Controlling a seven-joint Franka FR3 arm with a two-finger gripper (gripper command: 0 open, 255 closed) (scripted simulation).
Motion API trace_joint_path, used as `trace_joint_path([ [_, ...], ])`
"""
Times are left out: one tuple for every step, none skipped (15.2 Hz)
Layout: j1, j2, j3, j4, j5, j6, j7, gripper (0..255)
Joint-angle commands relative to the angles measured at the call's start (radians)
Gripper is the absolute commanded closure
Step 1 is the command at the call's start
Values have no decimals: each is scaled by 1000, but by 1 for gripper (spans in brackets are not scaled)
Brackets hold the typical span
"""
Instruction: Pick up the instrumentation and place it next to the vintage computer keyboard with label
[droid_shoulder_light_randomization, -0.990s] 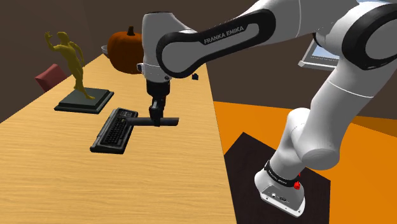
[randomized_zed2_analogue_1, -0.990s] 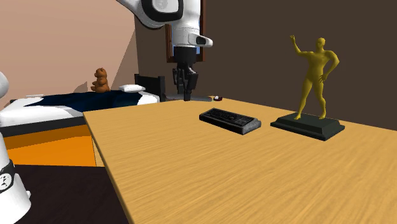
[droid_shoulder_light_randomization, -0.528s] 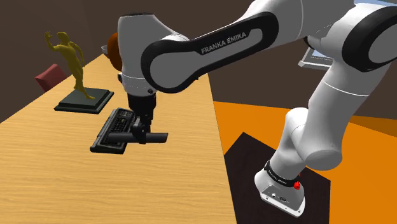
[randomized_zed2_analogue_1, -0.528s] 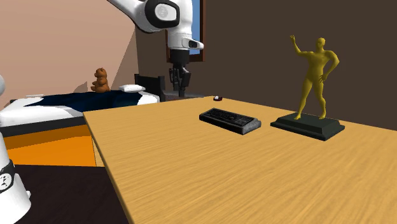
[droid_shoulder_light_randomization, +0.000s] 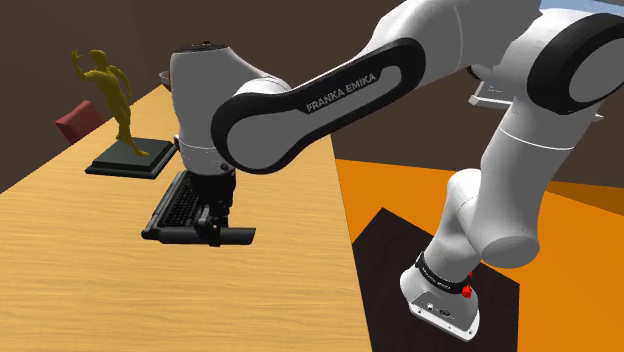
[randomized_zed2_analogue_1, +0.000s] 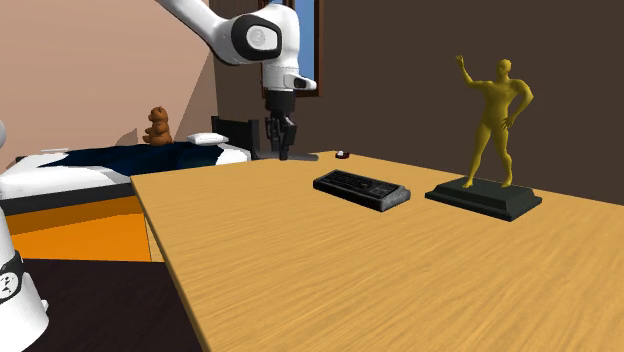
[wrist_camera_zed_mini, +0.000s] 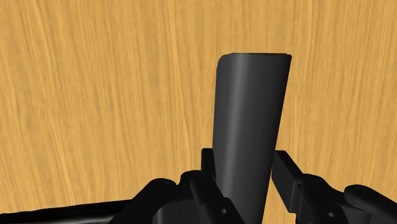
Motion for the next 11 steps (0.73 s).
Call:
trace_joint_path([
  [1, 12, 0, -13, -2, 26, 0, 255],
  [1, 17, 0, -20, -3, 38, 0, 255],
  [2, 23, 0, -27, -3, 51, 0, 255],
  [2, 29, 0, -34, -4, 63, 0, 255],
  [2, 36, 0, -40, -5, 76, 0, 255],
  [3, 42, 0, -46, -6, 88, 0, 255],
  [3, 49, 0, -52, -7, 101, 0, 255],
  [3, 56, 0, -58, -8, 113, 0, 255],
  [4, 63, 0, -63, -9, 125, 0, 255],
  [4, 70, -1, -68, -10, 138, 0, 255],
  [5, 77, -1, -73, -12, 150, 0, 255],
])
